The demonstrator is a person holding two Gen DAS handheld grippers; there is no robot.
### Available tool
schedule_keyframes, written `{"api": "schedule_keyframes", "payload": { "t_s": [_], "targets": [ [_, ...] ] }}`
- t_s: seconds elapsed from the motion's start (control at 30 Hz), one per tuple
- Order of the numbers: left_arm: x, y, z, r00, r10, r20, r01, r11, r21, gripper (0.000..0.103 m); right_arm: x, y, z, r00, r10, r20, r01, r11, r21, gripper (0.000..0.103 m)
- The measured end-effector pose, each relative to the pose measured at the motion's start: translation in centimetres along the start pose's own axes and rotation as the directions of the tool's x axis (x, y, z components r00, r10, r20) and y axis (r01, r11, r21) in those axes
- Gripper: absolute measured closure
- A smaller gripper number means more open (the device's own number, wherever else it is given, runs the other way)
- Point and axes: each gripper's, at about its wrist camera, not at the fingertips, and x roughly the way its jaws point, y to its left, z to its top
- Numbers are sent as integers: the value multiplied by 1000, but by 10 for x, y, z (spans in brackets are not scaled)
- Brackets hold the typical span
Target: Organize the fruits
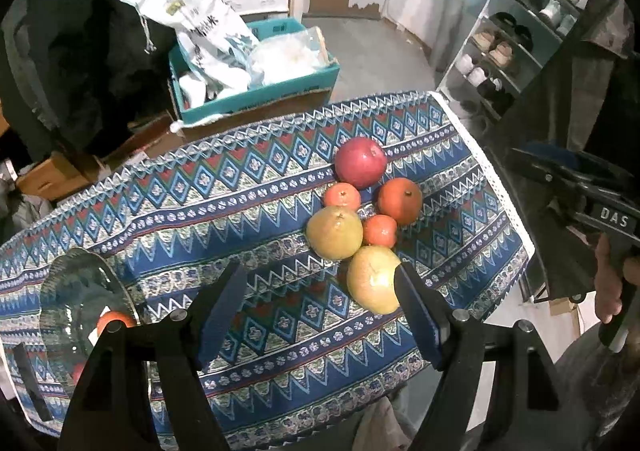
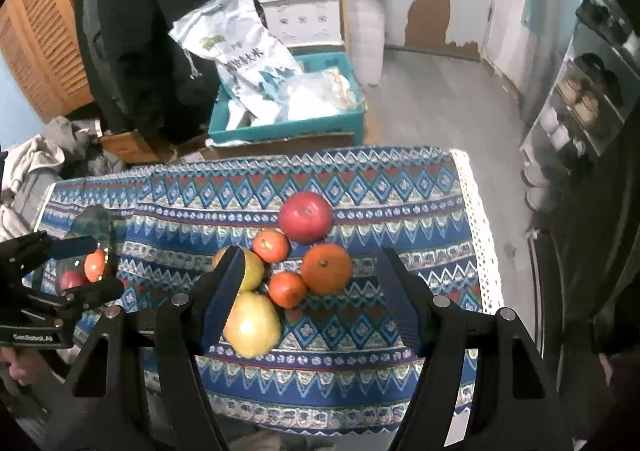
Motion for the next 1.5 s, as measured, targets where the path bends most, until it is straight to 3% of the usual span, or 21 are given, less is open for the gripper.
{"api": "schedule_keyframes", "payload": {
  "t_s": [0.4,0.7,1.0,1.33,1.5],
  "targets": [
    [57,-4,8,994,-24,-103,19,999,-42,25,37,-20,-1,997,-22,-79,23,1000,12,33],
    [98,-4,23,989,-39,-144,30,997,-68,25,73,-27,4,988,17,-153,-11,999,39,33],
    [143,-10,32,981,-54,-189,33,993,-112,25,110,-24,7,967,28,-253,-23,1000,20,33],
    [176,-1,27,972,-75,-223,38,985,-168,26,137,-33,8,953,46,-298,-31,998,56,33],
    [188,6,26,964,-123,-236,73,975,-208,26,149,-35,2,944,47,-326,-29,998,61,33]
  ]
}}
